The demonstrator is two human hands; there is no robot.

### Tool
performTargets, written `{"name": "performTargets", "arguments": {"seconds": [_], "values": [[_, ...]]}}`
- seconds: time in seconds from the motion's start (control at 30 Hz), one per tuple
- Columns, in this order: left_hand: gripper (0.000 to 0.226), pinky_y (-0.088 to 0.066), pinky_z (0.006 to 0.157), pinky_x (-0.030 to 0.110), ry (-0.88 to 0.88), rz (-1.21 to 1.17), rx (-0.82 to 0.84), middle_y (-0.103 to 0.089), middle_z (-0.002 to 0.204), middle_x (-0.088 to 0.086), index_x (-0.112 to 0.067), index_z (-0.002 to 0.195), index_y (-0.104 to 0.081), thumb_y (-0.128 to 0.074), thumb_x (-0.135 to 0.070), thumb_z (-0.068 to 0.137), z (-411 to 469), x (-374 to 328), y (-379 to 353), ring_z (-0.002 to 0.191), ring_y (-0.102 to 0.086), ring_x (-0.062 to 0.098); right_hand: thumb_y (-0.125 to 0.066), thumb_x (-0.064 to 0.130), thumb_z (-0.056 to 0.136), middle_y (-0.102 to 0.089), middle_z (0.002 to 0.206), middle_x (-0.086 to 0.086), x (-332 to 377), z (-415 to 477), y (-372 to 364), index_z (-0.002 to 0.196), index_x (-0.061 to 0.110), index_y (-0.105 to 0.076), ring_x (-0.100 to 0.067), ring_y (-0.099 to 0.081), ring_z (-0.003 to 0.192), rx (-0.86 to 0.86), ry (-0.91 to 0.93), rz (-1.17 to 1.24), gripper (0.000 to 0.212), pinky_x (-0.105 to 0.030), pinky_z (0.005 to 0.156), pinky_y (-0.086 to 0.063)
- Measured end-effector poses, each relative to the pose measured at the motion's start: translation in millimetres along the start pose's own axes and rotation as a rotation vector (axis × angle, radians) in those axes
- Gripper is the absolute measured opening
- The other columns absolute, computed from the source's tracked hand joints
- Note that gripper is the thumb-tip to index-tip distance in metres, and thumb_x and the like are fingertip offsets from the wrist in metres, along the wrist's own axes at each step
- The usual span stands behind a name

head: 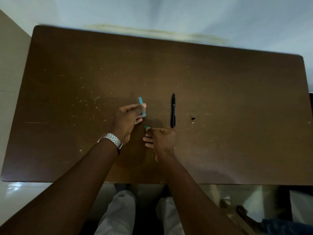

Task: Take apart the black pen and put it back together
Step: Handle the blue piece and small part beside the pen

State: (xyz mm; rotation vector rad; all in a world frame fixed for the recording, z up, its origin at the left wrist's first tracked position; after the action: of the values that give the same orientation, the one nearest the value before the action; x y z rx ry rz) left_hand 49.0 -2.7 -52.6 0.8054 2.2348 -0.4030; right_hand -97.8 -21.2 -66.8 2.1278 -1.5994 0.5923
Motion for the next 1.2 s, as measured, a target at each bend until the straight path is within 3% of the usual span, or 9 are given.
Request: {"name": "performTargets", "arguments": {"seconds": [0.1, 0.2, 0.37, 0.5, 0.73, 0.9, 1.0, 1.13, 1.2], "values": [[0.014, -0.06, 0.078, 0.023, -0.01, 0.005, 0.014, -0.08, 0.096, 0.002, -0.016, 0.101, -0.077, -0.08, -0.023, 0.088, -0.1, -0.5, -1.7, 0.093, -0.075, 0.014, -0.069, 0.016, 0.1, -0.079, 0.094, -0.008, 5.3, -1.5, 2.6, 0.1, 0.011, -0.077, -0.02, -0.078, 0.083, 0.005, 0.071, 0.087, 0.01, -0.029, 0.068, -0.062], [0.012, -0.06, 0.072, 0.018, -0.072, 0.03, 0.049, -0.083, 0.092, -0.003, -0.024, 0.097, -0.079, -0.083, -0.025, 0.086, -2.0, -1.5, -3.1, 0.089, -0.078, 0.01, -0.059, 0.024, 0.105, -0.082, 0.107, -0.005, 17.5, -1.4, -3.3, 0.114, 0.015, -0.076, -0.018, -0.08, 0.098, 0.138, 0.072, 0.22, 0.021, -0.031, 0.081, -0.063], [0.019, -0.058, 0.072, 0.017, -0.149, 0.017, 0.063, -0.084, 0.097, -0.002, -0.023, 0.099, -0.08, -0.086, -0.028, 0.081, -2.8, -4.4, -2.3, 0.093, -0.079, 0.012, -0.047, 0.018, 0.109, -0.081, 0.11, -0.016, 29.7, 1.9, -8.7, 0.118, 0.004, -0.072, -0.027, -0.079, 0.102, 0.276, -0.006, 0.349, 0.03, -0.04, 0.091, -0.063], [0.034, -0.059, 0.073, 0.019, -0.142, 0.049, 0.055, -0.083, 0.097, -0.001, -0.019, 0.106, -0.08, -0.088, -0.034, 0.077, 0.2, -4.5, -0.8, 0.095, -0.079, 0.014, -0.051, 0.008, 0.106, -0.079, 0.109, -0.019, 31.5, 2.7, -7.8, 0.123, -0.002, -0.069, -0.028, -0.079, 0.099, 0.321, -0.024, 0.338, 0.027, -0.039, 0.088, -0.064], [0.034, -0.06, 0.074, 0.022, -0.136, 0.085, 0.058, -0.083, 0.101, -0.004, -0.021, 0.108, -0.079, -0.088, -0.035, 0.078, 1.9, -6.2, -2.0, 0.095, -0.078, 0.011, -0.061, 0.007, 0.102, -0.08, 0.11, -0.017, 30.0, 3.1, -3.0, 0.117, 0.001, -0.074, -0.025, -0.079, 0.097, 0.357, 0.019, 0.288, 0.021, -0.037, 0.086, -0.065], [0.018, -0.056, 0.065, 0.015, -0.117, 0.063, 0.02, -0.083, 0.097, -0.002, -0.023, 0.099, -0.08, -0.084, -0.031, 0.083, 4.8, -8.7, -1.6, 0.092, -0.079, 0.011, -0.068, 0.008, 0.099, -0.082, 0.1, -0.013, 23.0, -3.7, 4.8, 0.111, 0.006, -0.076, -0.024, -0.081, 0.09, 0.363, -0.001, 0.247, 0.014, -0.038, 0.083, -0.066], [0.011, -0.053, 0.071, 0.02, -0.093, 0.123, -0.012, -0.081, 0.098, -0.003, -0.026, 0.092, -0.077, -0.083, -0.032, 0.085, 9.3, -9.0, -1.6, 0.091, -0.078, 0.011, -0.069, 0.011, 0.098, -0.082, 0.102, -0.012, 9.9, -10.2, 17.7, 0.114, 0.008, -0.073, -0.024, -0.081, 0.091, 0.339, -0.042, 0.174, 0.017, -0.037, 0.082, -0.066], [0.014, -0.05, 0.052, 0.009, -0.111, 0.272, -0.048, -0.08, 0.094, 0.001, -0.023, 0.088, -0.074, -0.086, -0.024, 0.081, 17.3, -9.7, -5.1, 0.068, -0.076, -0.001, -0.069, 0.012, 0.097, -0.082, 0.103, -0.013, -14.1, -17.4, 40.8, 0.113, 0.007, -0.073, -0.026, -0.082, 0.092, 0.26, -0.103, 0.153, 0.017, -0.037, 0.079, -0.067], [0.019, -0.048, 0.048, 0.007, -0.14, 0.374, -0.075, -0.079, 0.089, 0.005, -0.016, 0.091, -0.076, -0.089, -0.022, 0.078, 20.5, -10.6, -7.2, 0.06, -0.074, 0.002, -0.072, 0.012, 0.095, -0.082, 0.102, -0.013, -23.4, -19.0, 52.6, 0.108, 0.008, -0.075, -0.028, -0.081, 0.094, 0.201, -0.104, 0.147, 0.014, -0.039, 0.079, -0.066]]}}
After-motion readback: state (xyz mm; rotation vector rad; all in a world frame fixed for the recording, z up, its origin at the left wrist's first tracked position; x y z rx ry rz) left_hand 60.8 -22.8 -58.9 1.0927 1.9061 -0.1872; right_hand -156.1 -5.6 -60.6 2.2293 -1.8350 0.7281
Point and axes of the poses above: each hand's wrist, its own z-axis towards the middle knuckle, its own y-axis out of the back of the hand, x = y × z, the point moved 4 cm from there along z, towards the middle knuckle
